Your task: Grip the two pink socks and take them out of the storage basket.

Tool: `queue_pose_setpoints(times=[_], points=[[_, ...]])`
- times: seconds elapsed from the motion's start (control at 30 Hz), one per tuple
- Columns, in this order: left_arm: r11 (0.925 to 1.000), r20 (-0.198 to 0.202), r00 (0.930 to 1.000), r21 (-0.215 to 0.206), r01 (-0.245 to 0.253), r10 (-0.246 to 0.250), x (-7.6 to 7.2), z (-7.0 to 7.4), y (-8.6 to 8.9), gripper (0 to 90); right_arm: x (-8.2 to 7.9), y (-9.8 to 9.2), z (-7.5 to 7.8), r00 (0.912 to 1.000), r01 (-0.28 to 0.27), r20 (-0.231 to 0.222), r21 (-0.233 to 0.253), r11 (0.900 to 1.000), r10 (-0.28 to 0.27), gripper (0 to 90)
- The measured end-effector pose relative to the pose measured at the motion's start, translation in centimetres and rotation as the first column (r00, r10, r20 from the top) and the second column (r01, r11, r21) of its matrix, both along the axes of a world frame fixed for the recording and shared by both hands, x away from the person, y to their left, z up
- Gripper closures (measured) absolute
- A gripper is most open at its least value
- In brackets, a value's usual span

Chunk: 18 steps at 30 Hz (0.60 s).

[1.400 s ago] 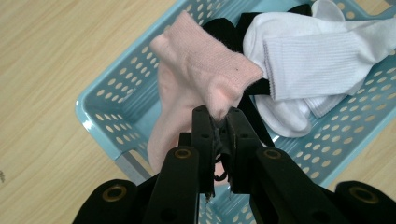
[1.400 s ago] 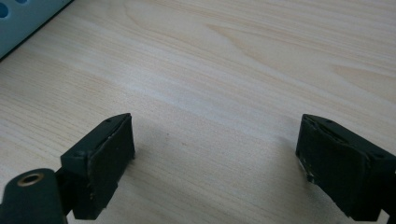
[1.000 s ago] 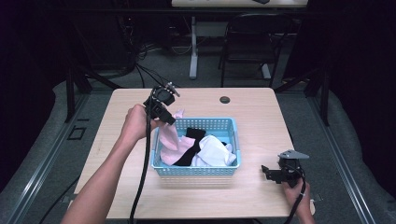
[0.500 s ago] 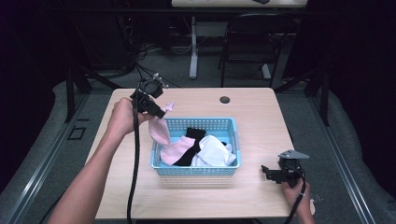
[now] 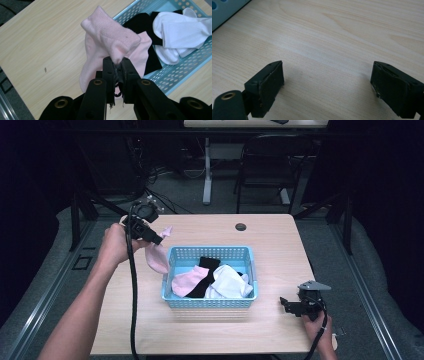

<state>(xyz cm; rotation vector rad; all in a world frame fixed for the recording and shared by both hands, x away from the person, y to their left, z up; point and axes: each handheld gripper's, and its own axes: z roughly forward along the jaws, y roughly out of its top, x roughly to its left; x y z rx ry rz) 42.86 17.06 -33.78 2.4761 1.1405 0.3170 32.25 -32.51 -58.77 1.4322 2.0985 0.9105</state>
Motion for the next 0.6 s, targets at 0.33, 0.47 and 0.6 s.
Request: queue_pose_setpoints(times=[0.33, 0.47, 0.6], points=[[0.9983, -0.004, 0.9983, 0.006, -0.058, 0.058, -0.6, -0.1, 3.3, 83.9, 0.0, 0.0, 0.0, 1.0, 0.0, 0.0, 0.0, 1.0, 0.0, 10.9], [0.9962, -0.017, 0.9961, 0.011, -0.086, 0.086, -0.8, -0.6, 4.7, 83.9, 0.0, 0.0, 0.0, 1.0, 0.0, 0.0, -0.003, 1.0, 0.0, 10.9], [0.9947, -0.028, 0.9944, 0.016, -0.101, 0.102, -0.9, -1.4, 5.9, 83.9, 0.0, 0.0, 0.0, 1.0, 0.0, 0.0, -0.004, 1.0, 0.0, 10.9]])
